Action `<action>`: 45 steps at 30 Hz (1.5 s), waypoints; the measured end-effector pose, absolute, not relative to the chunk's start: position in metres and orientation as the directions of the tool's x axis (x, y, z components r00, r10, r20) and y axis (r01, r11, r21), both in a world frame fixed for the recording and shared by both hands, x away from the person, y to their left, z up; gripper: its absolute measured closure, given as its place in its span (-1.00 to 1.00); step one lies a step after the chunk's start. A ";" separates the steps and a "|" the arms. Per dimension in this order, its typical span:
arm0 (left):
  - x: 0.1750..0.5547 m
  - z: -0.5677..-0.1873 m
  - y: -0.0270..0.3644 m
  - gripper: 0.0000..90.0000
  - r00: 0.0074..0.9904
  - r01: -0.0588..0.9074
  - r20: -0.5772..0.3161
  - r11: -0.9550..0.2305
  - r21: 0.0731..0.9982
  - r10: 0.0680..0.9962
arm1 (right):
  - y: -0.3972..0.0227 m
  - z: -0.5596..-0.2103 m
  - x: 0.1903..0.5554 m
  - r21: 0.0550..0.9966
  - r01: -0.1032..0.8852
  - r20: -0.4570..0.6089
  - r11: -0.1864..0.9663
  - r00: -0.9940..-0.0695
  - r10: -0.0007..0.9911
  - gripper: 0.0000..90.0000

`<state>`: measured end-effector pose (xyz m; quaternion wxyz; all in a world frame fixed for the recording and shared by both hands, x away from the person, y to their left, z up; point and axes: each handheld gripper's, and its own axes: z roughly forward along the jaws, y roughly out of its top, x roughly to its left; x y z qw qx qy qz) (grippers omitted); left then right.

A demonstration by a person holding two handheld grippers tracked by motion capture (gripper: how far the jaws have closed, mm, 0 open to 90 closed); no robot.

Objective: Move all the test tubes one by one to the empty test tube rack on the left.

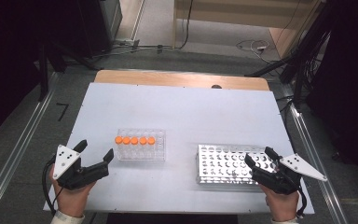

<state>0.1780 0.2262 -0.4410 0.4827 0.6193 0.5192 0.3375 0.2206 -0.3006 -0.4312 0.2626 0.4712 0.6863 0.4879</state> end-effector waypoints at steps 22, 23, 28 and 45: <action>0.175 -0.449 0.243 -0.78 0.179 0.334 -0.096 0.031 0.942 0.979 | -0.321 -0.432 0.217 0.918 0.392 0.098 0.056 -0.362 0.927 -0.61; 0.175 -0.449 0.243 -0.78 0.178 0.335 -0.097 0.033 0.941 0.979 | -0.322 -0.433 0.217 0.918 0.392 0.099 0.054 -0.360 0.928 -0.61; 0.174 -0.450 0.246 -0.78 0.171 0.338 -0.094 0.032 0.941 0.981 | -0.327 -0.433 0.216 0.919 0.392 0.097 0.049 -0.344 0.934 -0.61; 0.170 -0.455 0.262 -0.78 0.124 0.356 -0.105 0.055 0.933 0.987 | -0.356 -0.435 0.212 0.918 0.396 0.104 0.008 -0.260 0.960 -0.61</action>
